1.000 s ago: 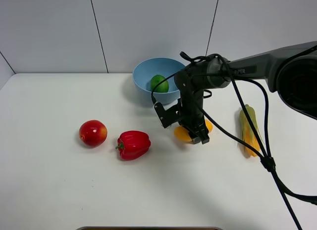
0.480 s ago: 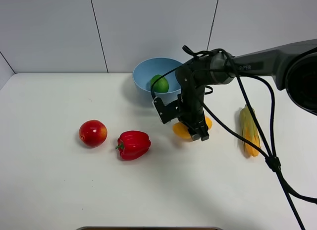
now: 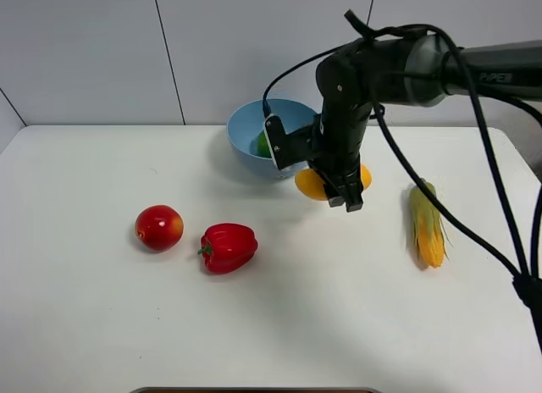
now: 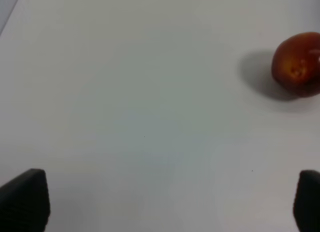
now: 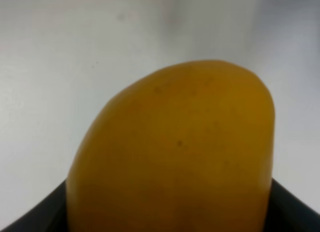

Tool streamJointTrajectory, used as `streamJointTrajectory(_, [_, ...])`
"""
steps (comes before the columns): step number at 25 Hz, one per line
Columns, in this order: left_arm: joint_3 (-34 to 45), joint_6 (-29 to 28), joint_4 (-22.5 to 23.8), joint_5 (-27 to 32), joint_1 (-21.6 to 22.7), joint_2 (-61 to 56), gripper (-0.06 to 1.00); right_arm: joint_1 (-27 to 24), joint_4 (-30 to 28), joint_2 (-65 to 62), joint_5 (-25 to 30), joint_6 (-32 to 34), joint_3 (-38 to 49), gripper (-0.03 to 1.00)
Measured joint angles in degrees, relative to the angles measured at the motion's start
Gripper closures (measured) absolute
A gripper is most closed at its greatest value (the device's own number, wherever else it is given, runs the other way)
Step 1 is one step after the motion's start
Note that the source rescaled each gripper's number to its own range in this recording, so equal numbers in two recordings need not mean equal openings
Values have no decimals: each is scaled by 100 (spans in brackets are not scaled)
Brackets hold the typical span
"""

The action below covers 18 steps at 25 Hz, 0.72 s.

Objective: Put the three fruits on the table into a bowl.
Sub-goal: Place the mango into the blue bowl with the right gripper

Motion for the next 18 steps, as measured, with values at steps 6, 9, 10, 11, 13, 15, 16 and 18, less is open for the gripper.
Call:
streamJointTrajectory(6, [0, 0, 0, 0, 0, 0, -6, 54, 0, -640, -54, 453, 0, 93])
streamJointTrajectory(9, [0, 0, 0, 0, 0, 0, -6, 54, 0, -899, -300, 749, 0, 93])
streamJointTrajectory(10, [0, 0, 0, 0, 0, 0, -6, 54, 0, -981, -434, 859, 0, 93])
streamJointTrajectory(11, [0, 0, 0, 0, 0, 0, -6, 54, 0, -1047, -587, 981, 0, 93])
streamJointTrajectory(13, [0, 0, 0, 0, 0, 0, -6, 54, 5, -1167, -916, 1251, 0, 93])
streamJointTrajectory(15, [0, 0, 0, 0, 0, 0, -6, 54, 94, -1216, -1337, 1636, 0, 93])
streamJointTrajectory(16, [0, 0, 0, 0, 0, 0, -6, 54, 177, -1229, -1531, 1854, 0, 93])
streamJointTrajectory(18, [0, 0, 0, 0, 0, 0, -6, 31, 390, -1228, -2071, 2264, 0, 93])
